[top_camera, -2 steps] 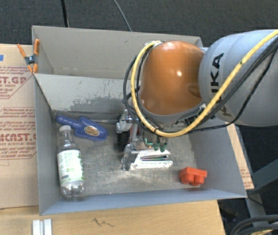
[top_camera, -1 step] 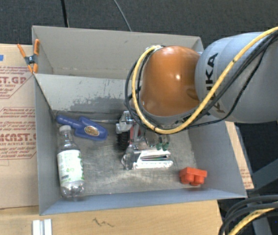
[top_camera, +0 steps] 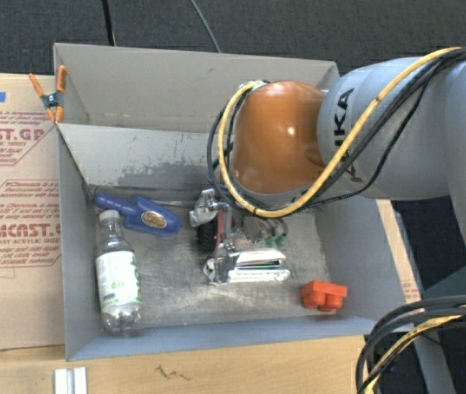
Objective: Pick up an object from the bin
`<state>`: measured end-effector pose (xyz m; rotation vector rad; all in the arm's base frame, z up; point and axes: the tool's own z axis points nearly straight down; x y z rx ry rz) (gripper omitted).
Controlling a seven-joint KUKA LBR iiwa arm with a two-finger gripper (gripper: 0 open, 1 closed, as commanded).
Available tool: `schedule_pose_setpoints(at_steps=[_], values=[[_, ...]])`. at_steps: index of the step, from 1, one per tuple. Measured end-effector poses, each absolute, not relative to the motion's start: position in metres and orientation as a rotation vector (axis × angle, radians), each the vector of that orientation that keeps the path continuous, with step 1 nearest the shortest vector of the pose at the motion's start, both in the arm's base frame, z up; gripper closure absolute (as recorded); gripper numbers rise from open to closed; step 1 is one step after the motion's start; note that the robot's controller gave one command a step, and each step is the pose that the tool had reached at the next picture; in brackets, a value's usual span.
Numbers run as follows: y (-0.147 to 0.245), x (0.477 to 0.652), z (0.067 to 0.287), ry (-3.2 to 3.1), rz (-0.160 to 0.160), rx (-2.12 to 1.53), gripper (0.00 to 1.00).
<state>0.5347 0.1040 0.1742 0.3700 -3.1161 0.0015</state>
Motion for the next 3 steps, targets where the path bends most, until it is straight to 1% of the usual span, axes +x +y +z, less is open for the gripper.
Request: schedule_pose_setpoints(at_steps=[1, 2, 3], values=[[0.075, 0.553, 0.168, -3.05, -0.002, 0.768, 0.0], [0.063, 0.571, 0.125, -3.132, -0.006, 0.367, 0.0], [0.045, 0.566, 0.103, -3.135, -0.012, 0.293, 0.0]])
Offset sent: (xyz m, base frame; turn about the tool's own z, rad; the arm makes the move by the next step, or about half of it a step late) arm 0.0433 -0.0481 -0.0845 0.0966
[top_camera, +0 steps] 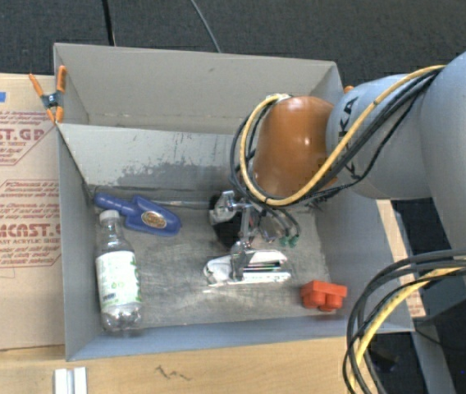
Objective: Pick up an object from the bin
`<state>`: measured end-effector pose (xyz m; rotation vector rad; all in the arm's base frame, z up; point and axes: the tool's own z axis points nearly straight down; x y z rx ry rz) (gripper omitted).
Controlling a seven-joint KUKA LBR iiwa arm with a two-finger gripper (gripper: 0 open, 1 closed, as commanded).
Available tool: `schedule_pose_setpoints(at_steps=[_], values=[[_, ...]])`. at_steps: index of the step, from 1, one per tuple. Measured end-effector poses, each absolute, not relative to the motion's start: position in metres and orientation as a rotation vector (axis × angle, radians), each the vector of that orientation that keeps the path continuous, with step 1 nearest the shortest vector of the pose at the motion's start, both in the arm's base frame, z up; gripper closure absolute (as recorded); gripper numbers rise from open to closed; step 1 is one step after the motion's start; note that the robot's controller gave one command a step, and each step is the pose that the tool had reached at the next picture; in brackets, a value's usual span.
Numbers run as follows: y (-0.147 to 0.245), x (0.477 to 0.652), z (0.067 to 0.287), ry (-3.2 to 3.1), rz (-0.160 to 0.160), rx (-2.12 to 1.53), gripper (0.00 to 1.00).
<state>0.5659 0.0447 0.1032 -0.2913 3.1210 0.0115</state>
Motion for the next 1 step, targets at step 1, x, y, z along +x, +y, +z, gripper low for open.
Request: schedule_pose_setpoints(at_steps=[1], values=[[0.0364, 0.5687, 0.0934, 3.033, 0.003, -0.757, 0.0]])
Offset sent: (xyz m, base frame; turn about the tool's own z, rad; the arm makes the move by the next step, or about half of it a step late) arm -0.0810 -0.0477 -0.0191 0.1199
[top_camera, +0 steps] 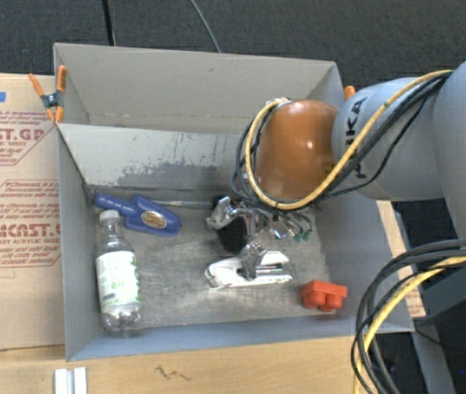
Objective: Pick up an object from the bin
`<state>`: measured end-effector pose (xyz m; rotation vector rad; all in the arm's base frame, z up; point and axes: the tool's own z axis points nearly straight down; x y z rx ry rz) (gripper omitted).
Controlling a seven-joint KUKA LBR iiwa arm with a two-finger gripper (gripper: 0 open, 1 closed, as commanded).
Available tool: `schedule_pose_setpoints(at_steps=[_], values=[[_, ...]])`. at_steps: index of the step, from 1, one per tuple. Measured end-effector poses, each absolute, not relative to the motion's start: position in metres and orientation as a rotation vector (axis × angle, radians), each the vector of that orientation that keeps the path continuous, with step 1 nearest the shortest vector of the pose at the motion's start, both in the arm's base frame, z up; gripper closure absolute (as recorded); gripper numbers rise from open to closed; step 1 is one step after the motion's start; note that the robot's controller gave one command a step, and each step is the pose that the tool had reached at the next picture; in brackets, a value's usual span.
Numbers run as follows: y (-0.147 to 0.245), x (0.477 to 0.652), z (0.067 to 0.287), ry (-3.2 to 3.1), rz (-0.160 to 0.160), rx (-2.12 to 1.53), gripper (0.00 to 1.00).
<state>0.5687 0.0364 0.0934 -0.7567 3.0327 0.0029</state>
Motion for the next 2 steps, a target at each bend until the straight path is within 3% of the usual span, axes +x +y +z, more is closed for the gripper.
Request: schedule_pose_setpoints(at_steps=[1, 2], values=[[0.0008, 0.4906, 0.0897, 3.12, 0.008, -0.108, 1.0], [0.0008, 0.4906, 0.0897, 3.12, 0.008, -0.107, 1.0]])
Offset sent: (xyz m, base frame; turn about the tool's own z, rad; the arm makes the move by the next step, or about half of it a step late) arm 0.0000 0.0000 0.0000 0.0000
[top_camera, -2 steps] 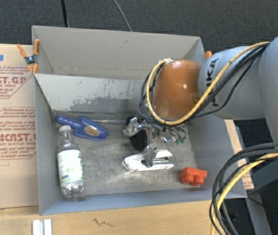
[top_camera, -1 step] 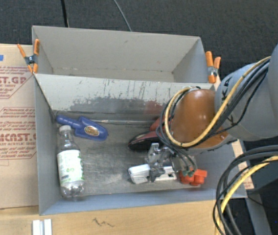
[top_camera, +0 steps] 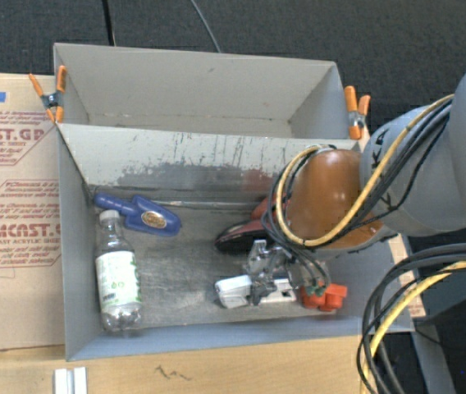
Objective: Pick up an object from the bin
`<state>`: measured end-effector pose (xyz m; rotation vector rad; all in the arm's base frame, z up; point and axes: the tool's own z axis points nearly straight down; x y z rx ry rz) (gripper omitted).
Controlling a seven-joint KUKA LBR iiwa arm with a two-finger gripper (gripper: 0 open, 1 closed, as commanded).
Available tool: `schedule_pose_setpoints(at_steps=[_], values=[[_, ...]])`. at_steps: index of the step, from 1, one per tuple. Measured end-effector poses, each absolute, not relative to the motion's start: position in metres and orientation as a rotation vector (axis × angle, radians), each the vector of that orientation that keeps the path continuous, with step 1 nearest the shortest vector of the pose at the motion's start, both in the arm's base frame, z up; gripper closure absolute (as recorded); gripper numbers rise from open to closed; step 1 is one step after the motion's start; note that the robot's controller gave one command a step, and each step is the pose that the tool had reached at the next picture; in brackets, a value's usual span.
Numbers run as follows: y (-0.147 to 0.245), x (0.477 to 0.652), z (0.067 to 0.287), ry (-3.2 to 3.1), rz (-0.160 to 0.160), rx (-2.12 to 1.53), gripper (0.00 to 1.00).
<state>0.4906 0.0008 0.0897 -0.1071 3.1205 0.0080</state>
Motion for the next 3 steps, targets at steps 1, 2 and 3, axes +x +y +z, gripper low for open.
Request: schedule_pose_setpoints(at_steps=[1, 2, 3], values=[[0.023, 0.502, 0.124, 3.14, 0.001, -0.142, 1.0], [0.023, 0.502, 0.124, 3.14, 0.002, -0.142, 1.0], [0.045, 0.506, 0.231, 3.135, 0.001, -0.197, 1.0]])
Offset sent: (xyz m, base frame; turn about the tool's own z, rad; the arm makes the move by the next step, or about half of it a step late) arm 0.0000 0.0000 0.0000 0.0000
